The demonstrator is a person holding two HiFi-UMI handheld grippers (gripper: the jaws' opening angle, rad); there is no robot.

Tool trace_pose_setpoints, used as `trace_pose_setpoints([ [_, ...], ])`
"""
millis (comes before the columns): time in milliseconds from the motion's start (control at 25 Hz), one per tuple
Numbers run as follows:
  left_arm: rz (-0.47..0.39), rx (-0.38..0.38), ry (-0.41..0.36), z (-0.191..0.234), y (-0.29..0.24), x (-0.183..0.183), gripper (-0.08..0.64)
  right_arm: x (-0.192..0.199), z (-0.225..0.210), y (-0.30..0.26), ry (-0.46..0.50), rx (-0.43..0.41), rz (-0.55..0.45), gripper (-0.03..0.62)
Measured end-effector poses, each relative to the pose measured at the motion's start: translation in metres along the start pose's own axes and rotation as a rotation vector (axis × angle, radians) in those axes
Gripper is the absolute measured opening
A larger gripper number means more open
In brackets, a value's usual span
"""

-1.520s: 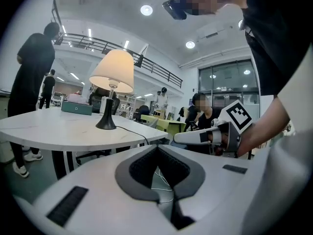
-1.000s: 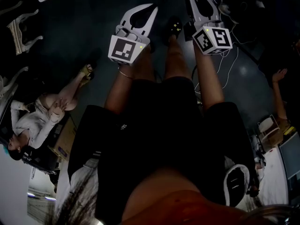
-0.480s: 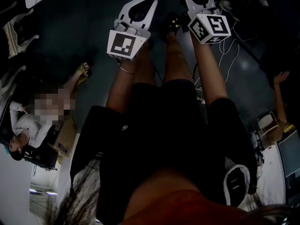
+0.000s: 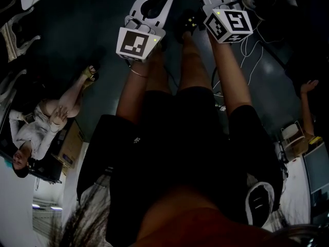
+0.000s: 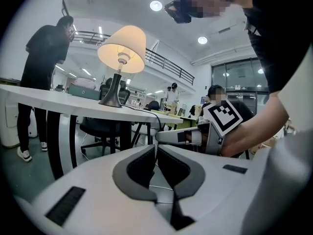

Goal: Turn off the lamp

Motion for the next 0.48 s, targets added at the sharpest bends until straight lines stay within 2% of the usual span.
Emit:
trace_pose_setpoints([
  [200,0.016,0.013,-0.009,-0.004,-0.002,0.002,0.008,-0.002,0.002,0.006,-0.011,-0.038,0.003,0.008],
  [360,0.016,0.031,0.043,-0.005,-0.004,0.008,0.008,-0.005,-0.002,0.012,-0.048,-0.066,-0.006,0.007],
  [480,0.034,0.026,0.002,-0.003,-0.004,0.008,0.008,-0.009,-0.003,0.016,-0.075,-0.088,-0.018,0.006],
])
Point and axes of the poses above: the fingertips, and each gripper's own axes: y backward along the fingers, z to its left, x out of its underside, the point moved 8 cm from there along y, backward along the fingers, and after that the axes turned 7 degrees about x, right-handed, at the moved point
